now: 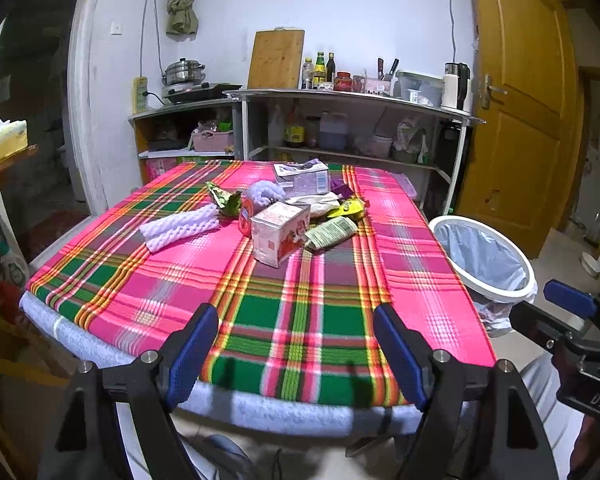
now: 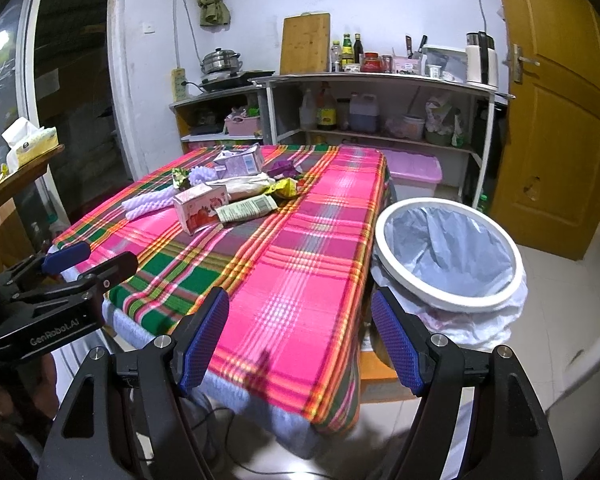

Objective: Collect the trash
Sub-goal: 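Grasp the white juice carton with the left tool while the right tool grasps the white-green tube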

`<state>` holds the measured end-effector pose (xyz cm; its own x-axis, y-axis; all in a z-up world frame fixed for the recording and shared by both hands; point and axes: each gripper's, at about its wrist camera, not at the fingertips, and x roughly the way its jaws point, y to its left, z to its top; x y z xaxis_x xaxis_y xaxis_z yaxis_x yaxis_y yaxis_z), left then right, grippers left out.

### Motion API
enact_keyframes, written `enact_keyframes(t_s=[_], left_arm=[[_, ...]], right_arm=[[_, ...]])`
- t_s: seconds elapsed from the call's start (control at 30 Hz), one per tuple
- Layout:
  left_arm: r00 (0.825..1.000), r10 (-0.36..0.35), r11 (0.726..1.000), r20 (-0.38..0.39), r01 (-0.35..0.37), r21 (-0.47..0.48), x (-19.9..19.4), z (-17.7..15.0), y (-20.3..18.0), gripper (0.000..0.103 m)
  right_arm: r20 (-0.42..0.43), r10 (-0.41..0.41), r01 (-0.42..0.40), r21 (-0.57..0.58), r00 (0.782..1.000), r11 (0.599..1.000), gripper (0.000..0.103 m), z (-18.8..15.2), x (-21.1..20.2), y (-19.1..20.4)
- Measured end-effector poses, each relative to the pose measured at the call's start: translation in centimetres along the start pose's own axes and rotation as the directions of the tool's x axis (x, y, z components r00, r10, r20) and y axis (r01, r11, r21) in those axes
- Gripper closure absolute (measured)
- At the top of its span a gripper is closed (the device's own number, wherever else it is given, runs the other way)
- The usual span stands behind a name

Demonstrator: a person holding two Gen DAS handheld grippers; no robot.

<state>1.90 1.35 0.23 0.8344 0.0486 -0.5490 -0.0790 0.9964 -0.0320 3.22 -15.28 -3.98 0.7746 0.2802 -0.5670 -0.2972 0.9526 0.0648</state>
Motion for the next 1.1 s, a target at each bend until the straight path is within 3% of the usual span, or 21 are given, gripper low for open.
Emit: enact_keyframes(t_s=[0.37,0.53,0.9,0.97,1.1], left_arm=[[0.998,-0.047,0.999,-0.045,0.045,-0.03,5.6,2.8,2.6,0.024],[0.999,-0.042,0.999,-0.022,0.042,-0.018,8.2,4.7,3.7,0.024],[0.99,-0.107,0.994,-0.092,0.109,0.015,14.7,7.1,4.1,0.024],[0.99,-0.107,0.993,-0.097,0.11,0.031,15.1,7.0,4.0,0.031],[0.987,-0.114,0.991,-0.114,0.121,0.057,15.5,6.5,3.7,0.059]], right_arm=[[-0.041,0.067,-0.068,-0.027,0.997,0.997,0.029,3.1,4.9,0.6],[-0.047,0.076,-0.078,-0.039,0.996,0.996,0.029,4.2,6.7,0.9],[-0.057,0.065,-0.067,-0.037,0.996,0.997,0.029,5.9,9.0,0.1],[-0.06,0.063,-0.065,-0.039,0.996,0.997,0.029,6.1,9.3,0.2],[-0.074,0.072,-0.075,-0.034,0.995,0.997,0.029,6.3,9.9,0.4]])
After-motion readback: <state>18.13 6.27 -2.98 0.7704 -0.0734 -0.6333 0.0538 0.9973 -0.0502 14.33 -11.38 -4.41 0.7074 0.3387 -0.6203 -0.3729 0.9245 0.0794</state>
